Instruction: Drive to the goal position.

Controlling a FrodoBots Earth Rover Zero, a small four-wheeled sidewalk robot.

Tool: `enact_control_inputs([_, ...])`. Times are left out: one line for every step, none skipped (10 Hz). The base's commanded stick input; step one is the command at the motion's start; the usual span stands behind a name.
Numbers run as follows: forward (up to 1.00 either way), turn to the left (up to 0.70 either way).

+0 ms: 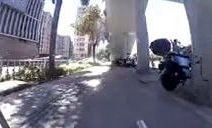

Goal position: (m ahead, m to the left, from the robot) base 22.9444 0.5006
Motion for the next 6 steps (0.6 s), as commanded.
enact_control_inputs([0.70,0.00])
enact_control_inputs([0.70,0.00])
enact_control_inputs([0.70,0.00])
enact_control_inputs([0.70,0.00])
enact_control_inputs([0.70,0.00])
enact_control_inputs([0.70,0.00])
